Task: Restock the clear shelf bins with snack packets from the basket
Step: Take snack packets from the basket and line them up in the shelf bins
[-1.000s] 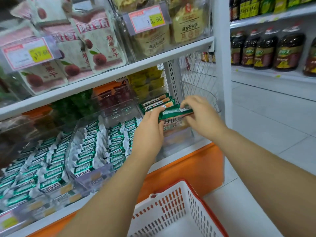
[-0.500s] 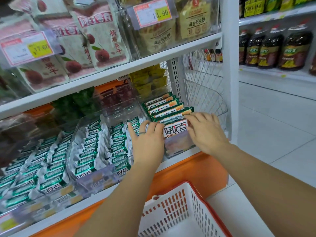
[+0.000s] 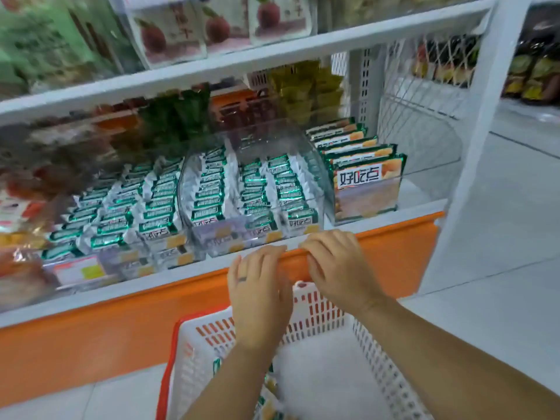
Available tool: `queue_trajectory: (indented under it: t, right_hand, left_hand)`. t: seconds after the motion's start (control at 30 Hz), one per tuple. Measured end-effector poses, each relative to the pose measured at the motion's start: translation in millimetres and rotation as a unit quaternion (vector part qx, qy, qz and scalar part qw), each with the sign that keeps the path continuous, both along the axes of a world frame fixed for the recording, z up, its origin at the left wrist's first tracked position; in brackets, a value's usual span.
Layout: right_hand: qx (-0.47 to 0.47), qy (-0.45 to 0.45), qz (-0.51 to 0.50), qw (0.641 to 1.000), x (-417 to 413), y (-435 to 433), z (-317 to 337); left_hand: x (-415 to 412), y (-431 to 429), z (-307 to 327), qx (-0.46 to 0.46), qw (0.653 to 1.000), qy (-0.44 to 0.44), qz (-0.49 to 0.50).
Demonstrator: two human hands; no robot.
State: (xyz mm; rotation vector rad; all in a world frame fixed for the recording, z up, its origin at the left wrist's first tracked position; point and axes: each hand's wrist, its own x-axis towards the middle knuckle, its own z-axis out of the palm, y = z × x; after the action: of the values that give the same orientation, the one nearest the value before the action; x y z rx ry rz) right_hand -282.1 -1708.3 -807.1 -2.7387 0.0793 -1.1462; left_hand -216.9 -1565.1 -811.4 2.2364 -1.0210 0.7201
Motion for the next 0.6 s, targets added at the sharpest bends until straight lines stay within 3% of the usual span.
queue_trajectory:
  t: [0.1, 0.17, 0.27, 0.37, 0.5, 0.6]
  right_hand:
    - [0.054, 0.093, 0.010, 0.994, 1, 35, -54]
    - [0.117, 0.214, 0.014, 0.970, 4, 58, -87]
    - [0.240, 0.400, 0.012, 0.884, 6, 83, -127]
    - [0.327, 0.511, -0.005, 0.795, 8, 103, -162]
    - [0.380, 0.575, -0.009, 0.725, 17, 127, -202]
    - [0.459, 0.589, -0.043, 0.663, 26, 144, -224]
  left_hand:
    - [1, 59, -54, 0.031, 0.992, 0.105, 0.064]
    - [5, 87, -84, 0.106, 0.963, 0.223, 0.109]
    - [15, 110, -128, 0.229, 0.883, 0.380, 0.151]
    - [19, 122, -173, 0.240, 0.802, 0.528, 0.144]
    - [9, 126, -217, 0.265, 0.750, 0.593, 0.127]
    - [-2, 123, -224, 0.333, 0.740, 0.570, 0.128]
